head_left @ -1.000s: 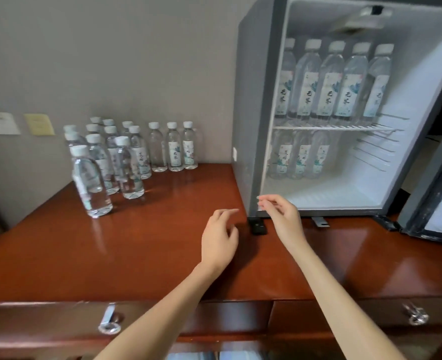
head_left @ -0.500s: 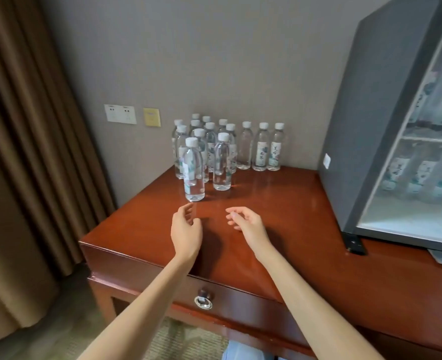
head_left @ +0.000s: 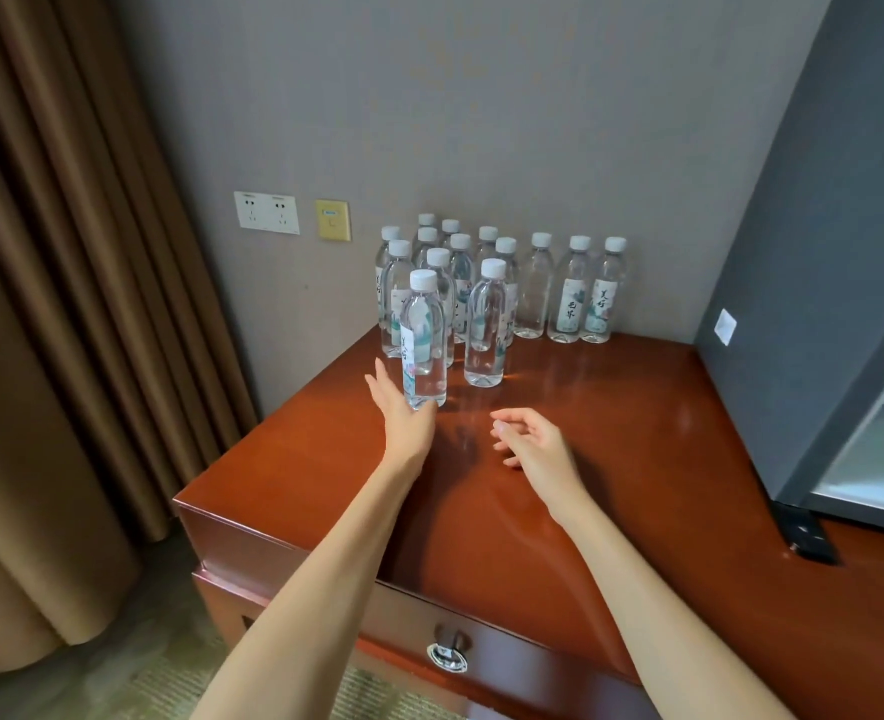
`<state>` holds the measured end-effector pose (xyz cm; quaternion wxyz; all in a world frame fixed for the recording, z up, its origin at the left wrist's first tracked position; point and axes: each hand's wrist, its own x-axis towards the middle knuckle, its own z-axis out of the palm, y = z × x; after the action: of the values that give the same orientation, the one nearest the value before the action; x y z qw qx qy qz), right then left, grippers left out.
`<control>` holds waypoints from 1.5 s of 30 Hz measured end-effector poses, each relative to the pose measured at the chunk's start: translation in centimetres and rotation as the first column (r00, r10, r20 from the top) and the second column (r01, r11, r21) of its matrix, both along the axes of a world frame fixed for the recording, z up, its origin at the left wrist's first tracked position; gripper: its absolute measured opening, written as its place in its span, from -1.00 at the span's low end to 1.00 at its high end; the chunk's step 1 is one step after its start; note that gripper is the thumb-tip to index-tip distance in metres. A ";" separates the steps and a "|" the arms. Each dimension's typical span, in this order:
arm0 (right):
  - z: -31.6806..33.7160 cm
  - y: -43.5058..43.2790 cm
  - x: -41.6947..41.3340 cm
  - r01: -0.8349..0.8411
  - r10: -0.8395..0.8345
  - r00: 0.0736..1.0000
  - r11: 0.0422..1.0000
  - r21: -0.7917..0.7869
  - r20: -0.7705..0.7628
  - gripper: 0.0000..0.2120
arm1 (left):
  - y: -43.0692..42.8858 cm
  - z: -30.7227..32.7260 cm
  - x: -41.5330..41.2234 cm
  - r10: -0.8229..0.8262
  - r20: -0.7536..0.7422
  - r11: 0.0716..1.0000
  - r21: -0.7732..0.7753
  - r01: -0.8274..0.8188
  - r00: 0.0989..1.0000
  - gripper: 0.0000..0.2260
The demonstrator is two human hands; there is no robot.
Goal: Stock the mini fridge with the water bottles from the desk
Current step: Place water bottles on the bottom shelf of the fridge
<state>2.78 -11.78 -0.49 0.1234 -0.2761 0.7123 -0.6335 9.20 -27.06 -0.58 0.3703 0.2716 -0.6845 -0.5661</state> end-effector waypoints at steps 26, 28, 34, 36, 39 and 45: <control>-0.2 0.2 0.1 -0.013 0.012 0.999 1.000 -0.018 -0.041 -0.81 | -0.6 -0.5 -0.7 -0.148 0.005 0.984 -0.105 0.147 0.989 -0.44; -0.2 0.2 0.1 0.022 -0.024 0.998 0.999 -0.035 -0.058 -0.73 | -0.1 -0.4 -0.3 -0.173 0.052 0.962 -0.204 0.180 0.984 -0.48; -0.2 0.0 0.2 -0.030 0.035 0.999 0.986 -0.162 0.032 -0.41 | 2.0 0.1 1.2 -0.408 0.090 0.866 -0.276 0.416 0.909 -0.52; -0.3 0.0 0.2 -0.078 0.098 0.992 0.973 -0.219 0.081 -0.38 | 2.6 0.1 1.6 -0.446 0.090 0.841 -0.298 0.452 0.890 -0.50; -0.1 0.1 0.4 -0.121 0.146 0.985 0.967 -0.223 0.097 -0.42 | 3.0 0.3 1.8 -0.431 0.065 0.852 -0.301 0.429 0.900 -0.34; 0.2 0.1 0.4 -0.060 0.088 0.989 0.974 -0.219 0.118 -0.50 | 2.9 0.3 1.8 -0.445 0.056 0.863 -0.239 0.445 0.894 -0.55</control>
<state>3.16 -11.67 -0.34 0.1615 -0.2732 0.6196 -0.7179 11.01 -24.15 -0.26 0.2609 0.0583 -0.7931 -0.5472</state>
